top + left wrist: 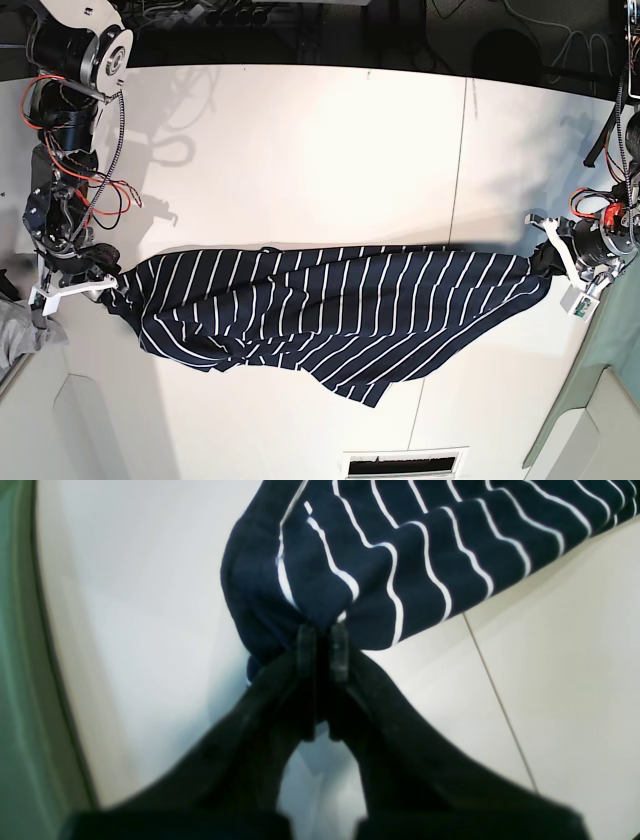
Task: Layout the t-shirt on the table in an organized manner, then fold the t-shirt properly
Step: 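Swing the stretched shirt up and lay it flat on the table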
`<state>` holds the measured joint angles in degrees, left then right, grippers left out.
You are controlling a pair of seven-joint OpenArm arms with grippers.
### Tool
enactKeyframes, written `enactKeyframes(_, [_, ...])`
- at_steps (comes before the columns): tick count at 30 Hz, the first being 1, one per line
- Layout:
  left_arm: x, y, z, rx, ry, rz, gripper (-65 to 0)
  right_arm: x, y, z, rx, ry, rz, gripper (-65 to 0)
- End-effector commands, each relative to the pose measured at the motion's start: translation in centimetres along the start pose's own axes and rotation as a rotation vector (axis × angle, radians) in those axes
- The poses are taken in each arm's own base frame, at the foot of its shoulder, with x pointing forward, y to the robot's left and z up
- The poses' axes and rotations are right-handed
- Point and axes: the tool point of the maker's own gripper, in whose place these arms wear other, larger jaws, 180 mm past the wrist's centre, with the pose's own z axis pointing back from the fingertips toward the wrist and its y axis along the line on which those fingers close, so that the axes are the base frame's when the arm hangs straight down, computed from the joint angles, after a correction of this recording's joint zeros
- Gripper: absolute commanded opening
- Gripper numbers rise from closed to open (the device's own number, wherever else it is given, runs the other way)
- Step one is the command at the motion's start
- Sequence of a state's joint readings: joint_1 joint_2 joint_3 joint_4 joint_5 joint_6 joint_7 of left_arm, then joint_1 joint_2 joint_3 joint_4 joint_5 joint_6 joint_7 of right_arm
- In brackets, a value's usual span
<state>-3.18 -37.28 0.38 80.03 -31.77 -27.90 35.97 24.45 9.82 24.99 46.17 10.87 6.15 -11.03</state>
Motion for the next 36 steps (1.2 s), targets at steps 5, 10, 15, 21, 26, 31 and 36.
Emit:
enactKeyframes(5, [1.8,0.4,0.4,0.006,-0.052,-0.005,-65.0,0.0,0.5,-0.7,0.016,-0.023,-0.034,-39.9])
enactKeyframes(10, [1.7,0.4,0.4,0.006,-0.048,-0.005,-65.0,-0.6,2.0,-0.8,0.05,-0.014,-0.034,-49.0])
enactKeyframes(15, [1.6,0.4,0.4,0.007,-0.044,-0.005,-65.0,0.7,3.3,-0.6,0.117,-0.054,0.07,-65.0])
enactKeyframes(21, [3.8,2.1,1.9,0.031,-0.13,0.049,-65.0,4.2,7.0,1.4,0.322,-0.14,0.159,-65.0])
enactKeyframes(26, [7.4,7.2,6.9,0.129,-0.263,0.135,-65.0,10.8,8.2,5.9,0.445,-0.262,0.16,-65.0])
enactKeyframes(31, [12.3,11.3,14.3,0.215,-0.461,0.121,-65.0,19.3,8.0,12.9,0.45,-0.486,0.264,-65.0])
enactKeyframes(36, [14.5,12.4,17.5,0.268,-0.494,0.037,-65.0,22.2,6.1,15.1,0.416,-0.544,0.299,-65.0])
